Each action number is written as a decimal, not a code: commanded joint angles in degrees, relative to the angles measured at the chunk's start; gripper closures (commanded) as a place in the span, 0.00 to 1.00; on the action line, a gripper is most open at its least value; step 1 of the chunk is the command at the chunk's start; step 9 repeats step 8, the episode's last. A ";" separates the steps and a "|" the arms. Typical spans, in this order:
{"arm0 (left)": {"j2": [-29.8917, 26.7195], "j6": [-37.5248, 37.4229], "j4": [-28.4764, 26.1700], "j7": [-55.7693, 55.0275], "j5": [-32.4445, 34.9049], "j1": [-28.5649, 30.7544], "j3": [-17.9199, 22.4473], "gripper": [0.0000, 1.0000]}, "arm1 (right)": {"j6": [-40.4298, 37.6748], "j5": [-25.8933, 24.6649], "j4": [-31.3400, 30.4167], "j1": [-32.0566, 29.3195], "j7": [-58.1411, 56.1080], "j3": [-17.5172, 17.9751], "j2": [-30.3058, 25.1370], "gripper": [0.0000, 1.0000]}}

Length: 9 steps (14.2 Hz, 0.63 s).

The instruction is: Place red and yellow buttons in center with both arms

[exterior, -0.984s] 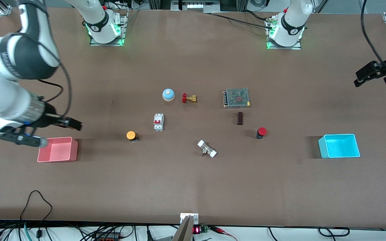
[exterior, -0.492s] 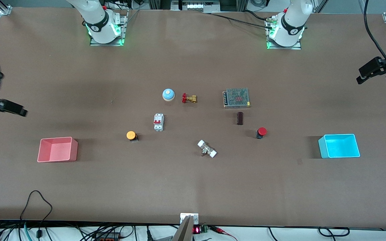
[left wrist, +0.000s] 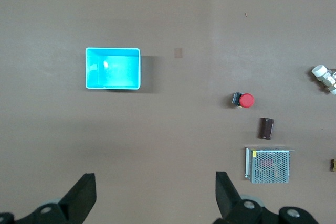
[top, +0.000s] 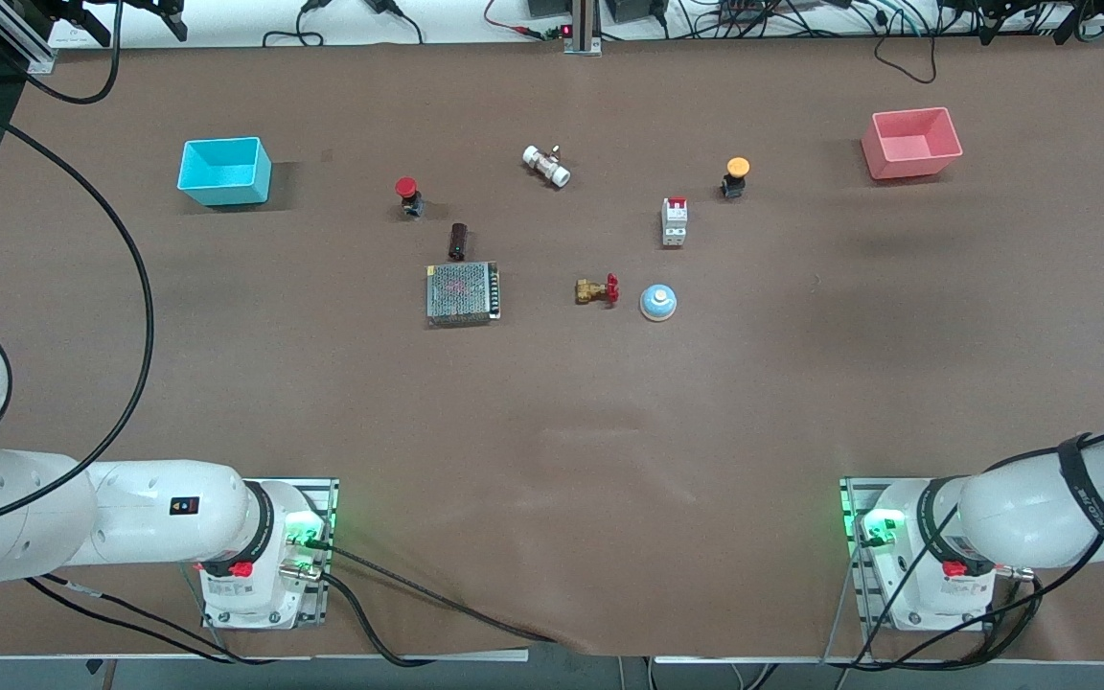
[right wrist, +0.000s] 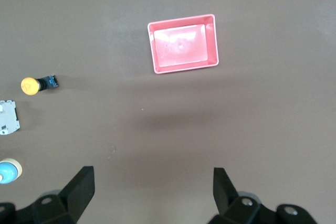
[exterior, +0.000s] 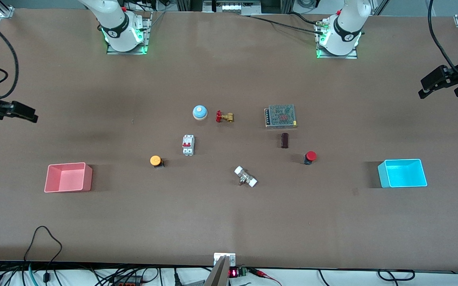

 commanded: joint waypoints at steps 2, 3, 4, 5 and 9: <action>-0.24 0.69 0.71 0.55 0.59 1.24 -0.69 0.00 | 1.08 -0.49 -4.63 -0.50 -0.21 0.01 -3.89 0.00; -0.16 0.96 0.71 0.55 0.50 1.24 -0.60 0.00 | 1.00 -0.40 -4.54 -0.50 -0.39 0.00 -3.89 0.00; -0.15 1.05 0.79 0.46 0.58 1.24 -0.60 0.00 | 0.99 -0.49 -4.54 -0.50 -0.56 0.00 -3.89 0.00; -0.15 0.96 0.79 0.46 0.59 1.24 -0.77 0.00 | 0.91 -0.49 -4.54 -0.41 -0.91 0.00 -3.89 0.00; -0.24 0.96 0.79 0.37 0.59 1.24 -1.04 0.00 | 0.56 -0.57 -4.45 -0.32 -1.00 0.00 -3.89 0.00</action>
